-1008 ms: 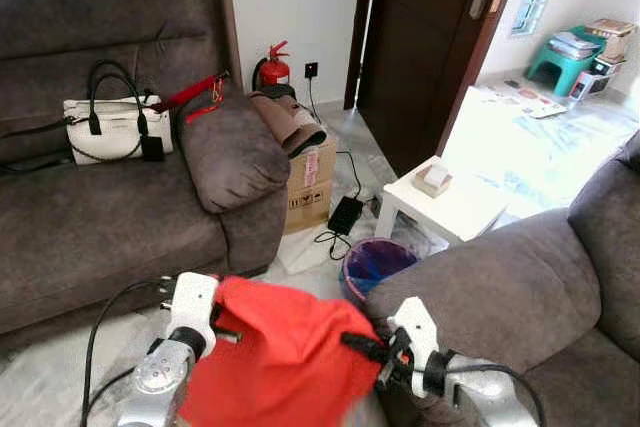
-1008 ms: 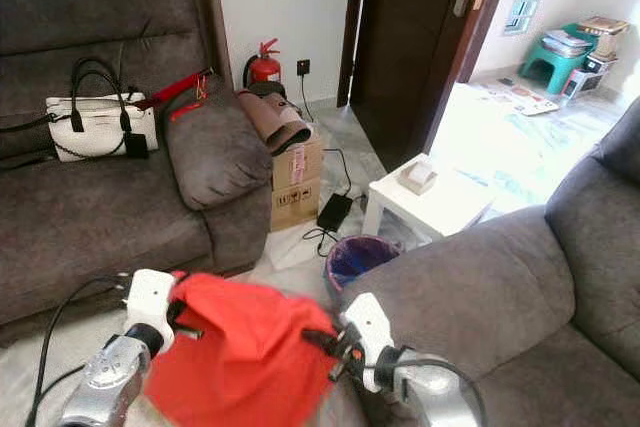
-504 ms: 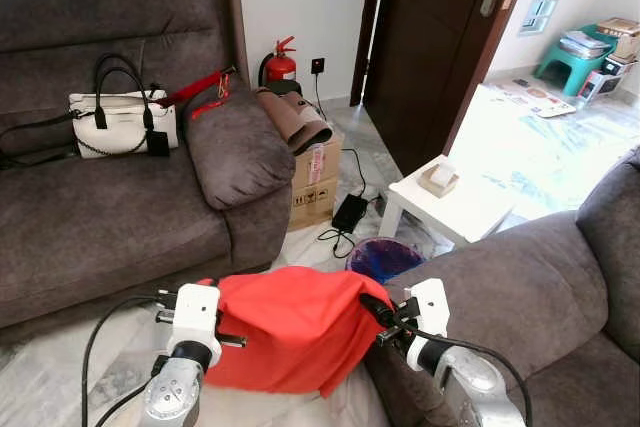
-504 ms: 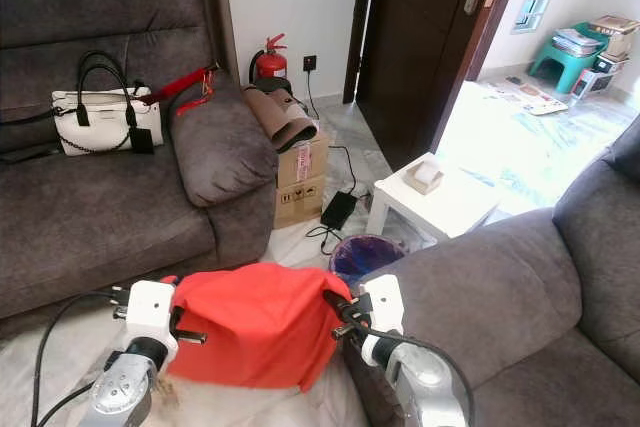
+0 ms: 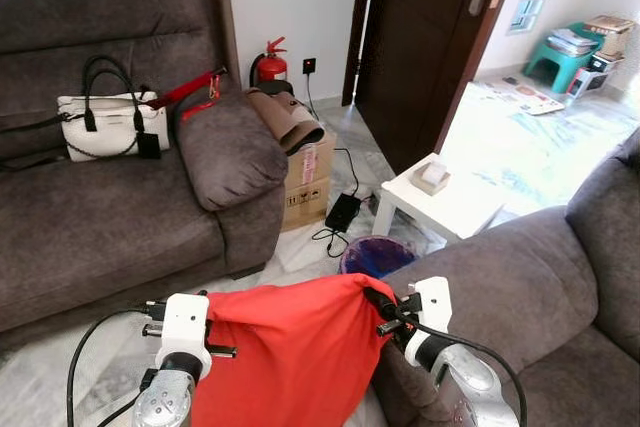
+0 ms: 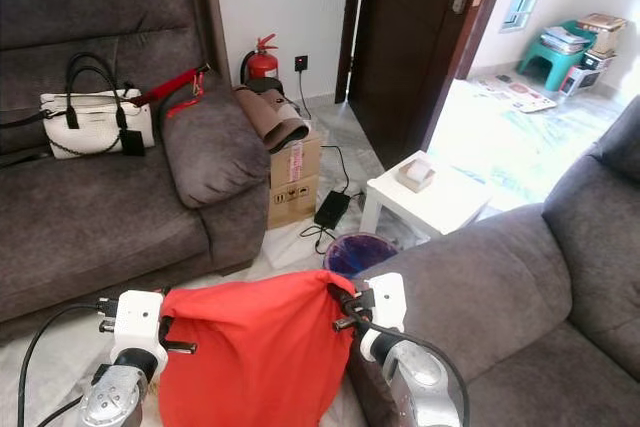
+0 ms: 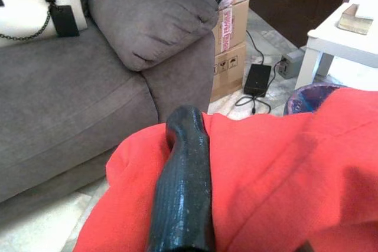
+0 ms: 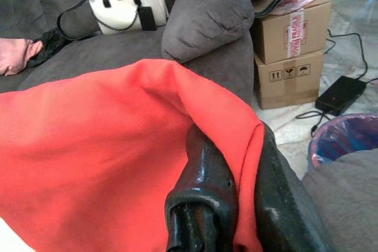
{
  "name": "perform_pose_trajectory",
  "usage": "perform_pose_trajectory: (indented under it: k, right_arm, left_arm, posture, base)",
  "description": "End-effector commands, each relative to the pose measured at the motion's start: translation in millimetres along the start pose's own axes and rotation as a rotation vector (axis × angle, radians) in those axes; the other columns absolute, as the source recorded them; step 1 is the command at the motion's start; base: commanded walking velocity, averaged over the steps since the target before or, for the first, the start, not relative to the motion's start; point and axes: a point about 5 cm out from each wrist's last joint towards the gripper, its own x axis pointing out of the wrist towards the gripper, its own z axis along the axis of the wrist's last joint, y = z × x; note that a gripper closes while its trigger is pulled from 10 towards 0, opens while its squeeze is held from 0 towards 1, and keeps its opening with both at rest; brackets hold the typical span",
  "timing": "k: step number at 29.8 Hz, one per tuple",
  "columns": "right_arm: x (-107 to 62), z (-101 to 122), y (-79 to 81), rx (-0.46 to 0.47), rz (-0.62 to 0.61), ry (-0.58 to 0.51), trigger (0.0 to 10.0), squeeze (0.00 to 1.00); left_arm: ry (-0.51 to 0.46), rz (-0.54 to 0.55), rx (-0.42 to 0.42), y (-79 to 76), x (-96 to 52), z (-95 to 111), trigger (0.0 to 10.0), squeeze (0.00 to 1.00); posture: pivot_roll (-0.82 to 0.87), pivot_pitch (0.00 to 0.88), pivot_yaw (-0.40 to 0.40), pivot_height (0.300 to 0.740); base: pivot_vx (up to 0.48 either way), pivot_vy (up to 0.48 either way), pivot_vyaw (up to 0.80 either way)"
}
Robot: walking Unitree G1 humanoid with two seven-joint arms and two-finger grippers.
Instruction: Move the pillow to the sofa from floor
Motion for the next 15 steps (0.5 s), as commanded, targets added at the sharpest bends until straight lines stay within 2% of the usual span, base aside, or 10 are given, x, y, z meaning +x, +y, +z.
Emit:
perform_pose_trajectory:
  k: [1,5,15]
  right_arm:
    - [3.1,15.8,-5.1,-0.008,-0.015,-0.070,10.0,0.00]
    - [4.2,15.0,-2.9,-0.009,0.001,-0.068,10.0,0.00]
    - [3.0,12.7,-2.5,0.005,-0.009,-0.071,10.0,0.00]
  left_arm:
    - [-0.077,0.013,0.006,1.2,3.4,17.0,10.0,0.00]
    - [-0.071,-0.009,0.034,-1.4,3.7,17.1,10.0,0.00]
    - [-0.049,-0.022,0.040,-1.0,1.9,11.8,10.0,0.00]
  posture:
    - [0.22,0.035,-0.062,0.740]
    - [0.21,0.037,-0.065,0.740]
    - [0.18,0.011,-0.051,0.740]
  base:
    - [0.000,0.000,0.00]
    - [0.000,0.000,0.00]
    - [0.000,0.000,0.00]
